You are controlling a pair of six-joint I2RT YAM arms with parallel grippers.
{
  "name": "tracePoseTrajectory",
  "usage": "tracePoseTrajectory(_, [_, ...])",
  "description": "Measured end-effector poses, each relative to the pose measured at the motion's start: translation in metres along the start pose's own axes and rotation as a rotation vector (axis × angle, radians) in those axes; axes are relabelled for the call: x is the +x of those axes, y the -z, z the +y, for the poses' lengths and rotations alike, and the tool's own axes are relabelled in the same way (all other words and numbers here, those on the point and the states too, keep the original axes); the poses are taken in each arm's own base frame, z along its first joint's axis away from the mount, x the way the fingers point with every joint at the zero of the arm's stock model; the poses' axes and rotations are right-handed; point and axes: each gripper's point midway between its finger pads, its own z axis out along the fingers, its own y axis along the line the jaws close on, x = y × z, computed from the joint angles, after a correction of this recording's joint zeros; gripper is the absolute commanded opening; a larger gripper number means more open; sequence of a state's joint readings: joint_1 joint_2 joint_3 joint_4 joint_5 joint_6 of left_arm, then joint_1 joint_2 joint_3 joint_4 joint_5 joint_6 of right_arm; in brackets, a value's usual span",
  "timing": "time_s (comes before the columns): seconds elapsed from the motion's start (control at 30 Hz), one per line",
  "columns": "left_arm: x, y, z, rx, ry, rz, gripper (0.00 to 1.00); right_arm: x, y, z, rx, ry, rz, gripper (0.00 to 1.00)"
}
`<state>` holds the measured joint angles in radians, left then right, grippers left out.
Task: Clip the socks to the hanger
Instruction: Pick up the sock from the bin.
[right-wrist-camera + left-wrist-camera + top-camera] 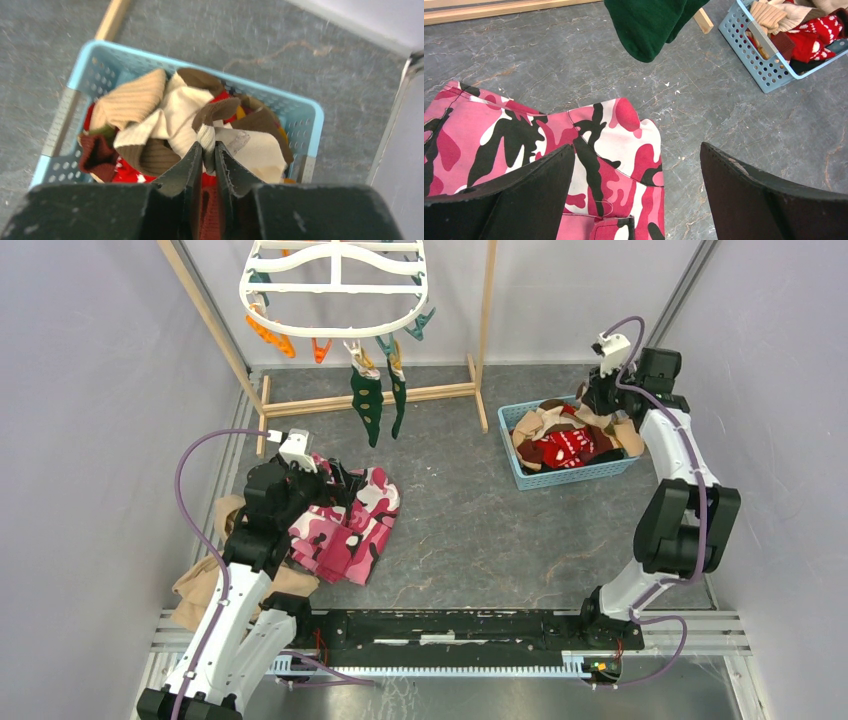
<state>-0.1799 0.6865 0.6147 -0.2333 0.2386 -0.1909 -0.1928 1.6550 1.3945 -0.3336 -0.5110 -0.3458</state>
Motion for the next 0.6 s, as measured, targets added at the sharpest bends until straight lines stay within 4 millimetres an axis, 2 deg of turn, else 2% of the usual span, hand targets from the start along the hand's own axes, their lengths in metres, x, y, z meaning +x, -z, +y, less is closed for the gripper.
tracePoseTrajectory(0.2, [0.0,0.0,0.0,0.0,0.0,0.0,1.0,0.056,-0.019,-0.003,-0.026,-0.032,0.171,0.45])
tracePoseTrajectory(0.3, [0.0,0.0,0.0,0.0,0.0,-0.001,1.0,0.074,-0.017,0.0,-0.048,-0.047,0.224,0.55])
tracePoseTrajectory(0.43, [-0.001,0.001,0.0,0.0,0.0,-0.004,1.0,0.066,-0.003,-0.008,-0.032,-0.035,0.202,0.63])
tracePoseTrajectory(0.53, [-0.001,0.001,0.0,0.001,-0.001,-0.006,1.0,0.045,0.029,-0.026,0.025,-0.018,0.131,0.64])
tracePoseTrajectory(0.6, [-0.002,0.001,0.0,0.002,0.0,-0.006,1.0,0.032,0.052,-0.037,0.076,-0.001,0.087,0.57])
